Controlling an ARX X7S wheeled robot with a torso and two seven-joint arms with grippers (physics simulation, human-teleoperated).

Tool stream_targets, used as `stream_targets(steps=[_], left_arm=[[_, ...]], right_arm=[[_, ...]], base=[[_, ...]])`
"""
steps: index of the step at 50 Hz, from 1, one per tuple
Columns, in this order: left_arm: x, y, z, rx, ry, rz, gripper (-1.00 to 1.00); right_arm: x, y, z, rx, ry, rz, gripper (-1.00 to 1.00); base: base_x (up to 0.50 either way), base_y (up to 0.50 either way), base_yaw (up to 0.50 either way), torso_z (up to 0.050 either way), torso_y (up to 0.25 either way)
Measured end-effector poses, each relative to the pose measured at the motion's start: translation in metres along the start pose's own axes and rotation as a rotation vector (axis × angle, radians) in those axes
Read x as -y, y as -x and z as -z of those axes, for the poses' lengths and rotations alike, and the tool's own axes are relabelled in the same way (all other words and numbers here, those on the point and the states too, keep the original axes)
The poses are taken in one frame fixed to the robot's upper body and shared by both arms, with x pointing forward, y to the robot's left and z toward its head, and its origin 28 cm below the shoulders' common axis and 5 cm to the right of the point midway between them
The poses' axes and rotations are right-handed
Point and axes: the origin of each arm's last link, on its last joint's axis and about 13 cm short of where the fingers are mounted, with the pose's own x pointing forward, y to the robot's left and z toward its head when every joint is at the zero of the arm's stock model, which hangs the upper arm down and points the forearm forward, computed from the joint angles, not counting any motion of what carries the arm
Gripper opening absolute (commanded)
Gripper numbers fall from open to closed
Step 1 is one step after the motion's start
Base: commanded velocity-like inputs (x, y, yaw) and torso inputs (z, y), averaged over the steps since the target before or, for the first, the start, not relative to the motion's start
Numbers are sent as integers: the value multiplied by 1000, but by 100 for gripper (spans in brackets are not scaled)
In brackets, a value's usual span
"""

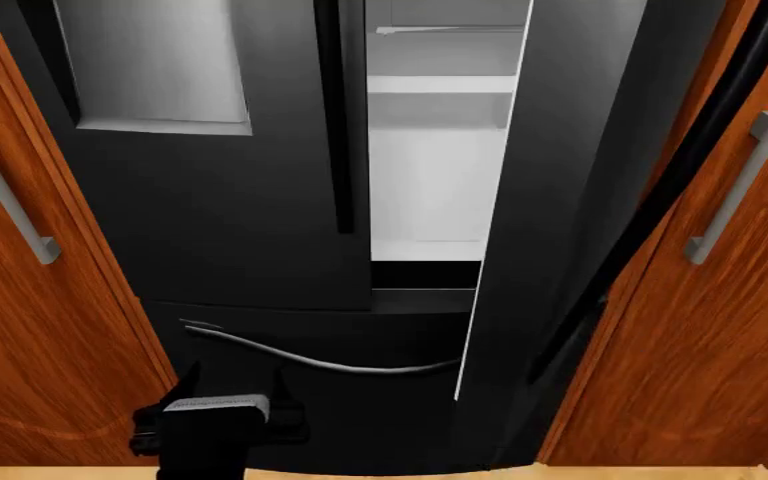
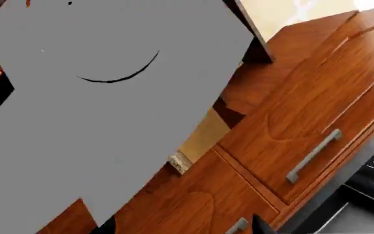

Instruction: Open the fridge doors

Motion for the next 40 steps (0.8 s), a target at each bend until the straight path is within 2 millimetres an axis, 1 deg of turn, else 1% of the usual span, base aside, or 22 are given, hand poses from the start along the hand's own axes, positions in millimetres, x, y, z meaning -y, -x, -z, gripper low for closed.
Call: stream_targets(steps=[2, 4, 7, 10, 16, 22, 29, 40], left_arm=[[0, 0, 0, -4, 9, 2, 100], [-1, 0, 0, -8, 17, 3, 100], [-1, 0, -1, -12, 28, 5, 100], [-1, -1, -1, -16, 38, 6, 100], [-2, -1, -1, -20, 55, 4, 100], [-2, -1, -1, -21, 65, 2, 100], [-2, -1, -2, -22, 73, 0, 100], [-3, -2, -3, -25, 80, -1, 100]], right_arm=[[-5, -22, 0, 78, 96, -41, 100], [-7, -38, -2, 84, 174, -41, 100], [-3, -53, -5, 21, 257, -12, 100], [4, -61, -5, -84, 311, 17, 100], [27, -68, -4, -287, 376, 81, 100], [45, -71, 6, -417, 419, 159, 100], [65, -77, 22, -502, 440, 231, 100], [93, -84, 55, -591, 414, 316, 100]], base=[[0, 0, 0, 0, 0], [0, 0, 0, 0, 0], [0, 0, 0, 0, 0], [0, 0, 0, 0, 0], [0, 0, 0, 0, 0], [0, 0, 0, 0, 0], [0, 0, 0, 0, 0], [0, 0, 0, 0, 0]])
